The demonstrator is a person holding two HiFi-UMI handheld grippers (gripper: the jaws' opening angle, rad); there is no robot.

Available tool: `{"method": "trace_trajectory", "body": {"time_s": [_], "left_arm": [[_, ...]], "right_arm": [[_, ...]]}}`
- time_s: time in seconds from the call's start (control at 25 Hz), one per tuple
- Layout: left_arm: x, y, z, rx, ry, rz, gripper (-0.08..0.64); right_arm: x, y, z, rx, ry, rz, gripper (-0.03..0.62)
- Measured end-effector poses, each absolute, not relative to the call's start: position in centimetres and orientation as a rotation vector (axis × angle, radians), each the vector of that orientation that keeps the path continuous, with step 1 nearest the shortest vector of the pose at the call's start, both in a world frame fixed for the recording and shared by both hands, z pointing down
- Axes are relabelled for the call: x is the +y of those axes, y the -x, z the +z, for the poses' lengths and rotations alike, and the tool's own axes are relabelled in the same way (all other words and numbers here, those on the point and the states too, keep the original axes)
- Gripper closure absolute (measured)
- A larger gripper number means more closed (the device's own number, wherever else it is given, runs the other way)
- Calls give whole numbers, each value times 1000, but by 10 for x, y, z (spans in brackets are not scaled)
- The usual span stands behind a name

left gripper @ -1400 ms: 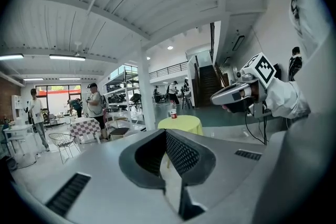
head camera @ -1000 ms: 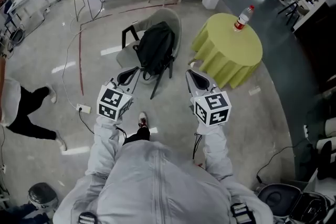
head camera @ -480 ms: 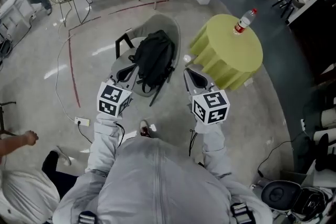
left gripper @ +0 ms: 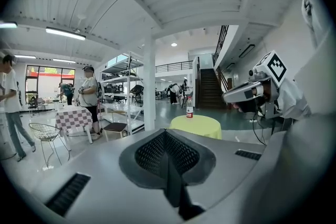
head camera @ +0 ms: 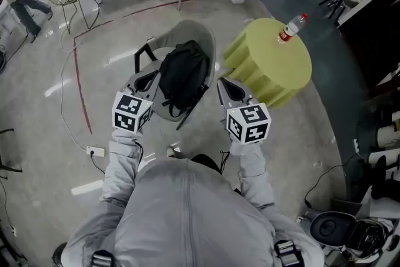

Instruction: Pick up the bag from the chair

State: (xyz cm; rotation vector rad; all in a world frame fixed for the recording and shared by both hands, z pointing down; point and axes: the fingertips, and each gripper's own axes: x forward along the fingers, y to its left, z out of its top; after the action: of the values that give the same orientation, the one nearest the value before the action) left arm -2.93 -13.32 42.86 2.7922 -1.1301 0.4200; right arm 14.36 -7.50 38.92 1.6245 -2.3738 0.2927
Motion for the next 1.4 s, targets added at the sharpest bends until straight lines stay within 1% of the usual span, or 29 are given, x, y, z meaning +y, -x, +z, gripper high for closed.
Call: {"method": "trace_trajectory", "body": {"time_s": [0.24,0.32,0.6,0.68,0.76,0.88,1.0,1.4], "left_arm": [[-149,41,447,-1141,-2752,462,555],[-150,44,455,-1147,-2728,474,555],[-170,43,485,-1135,-2655,513,551],[-178,39,495,-1123,-2633,530,506],[-188,34,504,-1109,-2622,554,485],[-203,29,520,-1094,-2590,583,467],[-219,24,541,-1073,-2542,630,449],[-272,9,624,-994,-2405,690,391]], "right_arm": [[-92,-139,398,-2353,-1608,326,580],[-95,-136,405,-2357,-1582,348,539],[-128,-137,426,-2336,-1513,349,512],[-141,-140,435,-2331,-1488,365,503],[-156,-144,443,-2329,-1465,386,490],[-179,-148,455,-2324,-1422,407,472],[-202,-151,471,-2307,-1377,398,471],[-260,-165,554,-2227,-1167,559,387]]}}
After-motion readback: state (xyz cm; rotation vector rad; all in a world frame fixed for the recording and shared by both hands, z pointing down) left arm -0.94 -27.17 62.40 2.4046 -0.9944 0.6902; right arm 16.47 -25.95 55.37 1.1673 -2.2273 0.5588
